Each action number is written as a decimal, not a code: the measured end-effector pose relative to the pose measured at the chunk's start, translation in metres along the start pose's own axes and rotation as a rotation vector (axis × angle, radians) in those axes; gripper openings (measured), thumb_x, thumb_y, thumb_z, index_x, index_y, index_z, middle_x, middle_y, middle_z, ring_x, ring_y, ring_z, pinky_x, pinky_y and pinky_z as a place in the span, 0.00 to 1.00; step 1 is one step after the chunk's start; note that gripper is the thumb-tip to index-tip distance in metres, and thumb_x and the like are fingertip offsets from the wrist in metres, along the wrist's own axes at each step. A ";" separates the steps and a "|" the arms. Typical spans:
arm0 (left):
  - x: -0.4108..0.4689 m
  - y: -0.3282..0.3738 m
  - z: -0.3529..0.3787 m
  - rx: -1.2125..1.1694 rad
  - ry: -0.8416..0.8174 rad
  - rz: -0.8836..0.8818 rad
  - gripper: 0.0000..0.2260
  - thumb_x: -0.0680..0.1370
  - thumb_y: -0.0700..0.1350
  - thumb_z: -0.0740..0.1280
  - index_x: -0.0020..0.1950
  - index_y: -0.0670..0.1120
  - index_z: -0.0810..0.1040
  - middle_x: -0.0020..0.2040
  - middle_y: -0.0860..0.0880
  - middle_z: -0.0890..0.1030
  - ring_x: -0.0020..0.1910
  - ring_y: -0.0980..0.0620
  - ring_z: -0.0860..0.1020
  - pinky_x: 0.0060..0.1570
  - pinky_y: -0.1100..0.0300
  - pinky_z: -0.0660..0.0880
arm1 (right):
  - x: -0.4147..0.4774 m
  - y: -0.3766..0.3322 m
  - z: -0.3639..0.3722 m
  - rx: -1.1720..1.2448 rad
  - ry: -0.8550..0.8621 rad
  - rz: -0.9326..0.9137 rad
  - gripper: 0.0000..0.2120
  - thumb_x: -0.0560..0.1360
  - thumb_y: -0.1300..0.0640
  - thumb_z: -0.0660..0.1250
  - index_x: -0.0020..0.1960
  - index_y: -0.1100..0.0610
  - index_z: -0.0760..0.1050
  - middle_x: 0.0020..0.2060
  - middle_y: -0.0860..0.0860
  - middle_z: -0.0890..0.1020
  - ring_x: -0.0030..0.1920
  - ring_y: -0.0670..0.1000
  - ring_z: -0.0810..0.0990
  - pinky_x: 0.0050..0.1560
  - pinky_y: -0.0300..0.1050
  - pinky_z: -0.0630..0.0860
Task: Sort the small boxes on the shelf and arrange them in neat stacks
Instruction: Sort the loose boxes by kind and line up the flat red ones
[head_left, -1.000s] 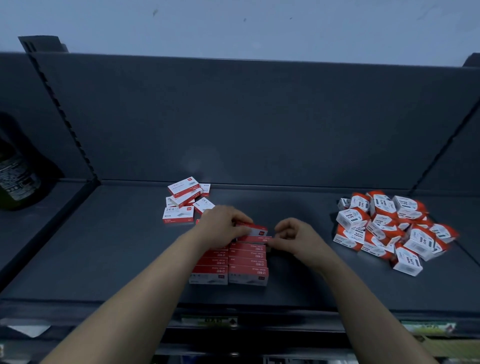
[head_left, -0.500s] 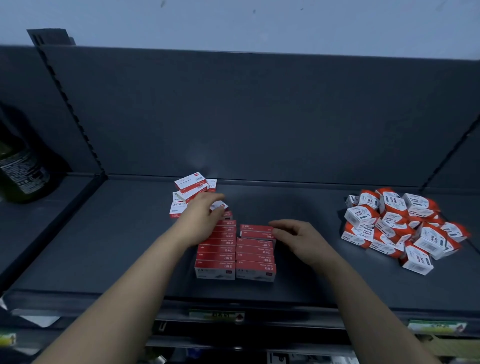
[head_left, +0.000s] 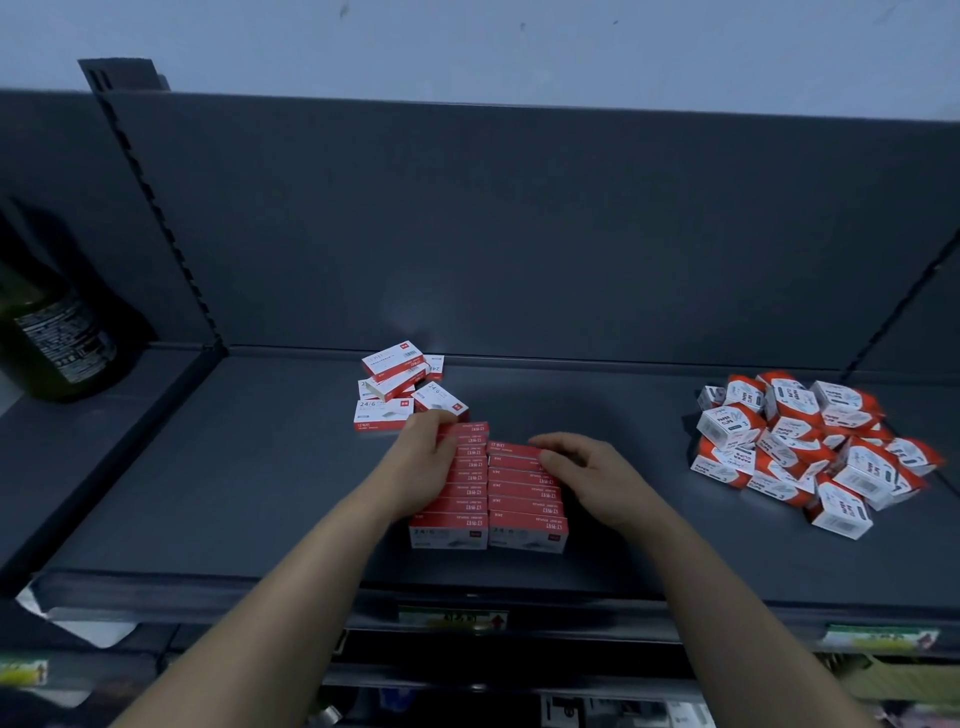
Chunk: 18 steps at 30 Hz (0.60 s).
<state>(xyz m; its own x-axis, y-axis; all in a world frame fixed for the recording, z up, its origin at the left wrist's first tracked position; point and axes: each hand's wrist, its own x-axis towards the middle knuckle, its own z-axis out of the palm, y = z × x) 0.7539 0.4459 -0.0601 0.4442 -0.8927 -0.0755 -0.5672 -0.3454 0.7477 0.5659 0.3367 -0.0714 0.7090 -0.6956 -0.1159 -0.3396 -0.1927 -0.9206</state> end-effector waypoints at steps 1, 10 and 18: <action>-0.001 0.000 0.001 -0.004 -0.009 0.008 0.15 0.83 0.47 0.55 0.69 0.47 0.66 0.67 0.47 0.67 0.53 0.55 0.71 0.44 0.66 0.68 | 0.000 -0.001 0.001 -0.025 -0.011 -0.007 0.08 0.80 0.56 0.62 0.57 0.50 0.77 0.49 0.45 0.82 0.48 0.43 0.80 0.46 0.33 0.74; 0.000 -0.005 -0.011 0.102 0.058 0.095 0.16 0.82 0.46 0.57 0.69 0.46 0.68 0.67 0.46 0.70 0.64 0.50 0.69 0.59 0.61 0.64 | 0.014 -0.009 -0.006 -0.378 0.021 -0.047 0.12 0.80 0.52 0.60 0.60 0.51 0.77 0.54 0.45 0.79 0.53 0.44 0.77 0.55 0.38 0.71; 0.029 -0.035 -0.070 0.460 0.323 0.065 0.14 0.78 0.48 0.62 0.60 0.43 0.75 0.56 0.43 0.76 0.56 0.41 0.73 0.55 0.50 0.72 | 0.059 -0.042 0.009 -0.606 0.143 -0.141 0.16 0.79 0.52 0.61 0.64 0.53 0.75 0.62 0.48 0.78 0.60 0.47 0.75 0.59 0.39 0.69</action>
<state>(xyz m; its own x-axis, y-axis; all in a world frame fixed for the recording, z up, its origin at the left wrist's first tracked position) 0.8352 0.4529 -0.0421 0.5468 -0.8076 0.2210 -0.8122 -0.4474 0.3744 0.6276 0.3095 -0.0426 0.6970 -0.7125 0.0804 -0.5682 -0.6172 -0.5442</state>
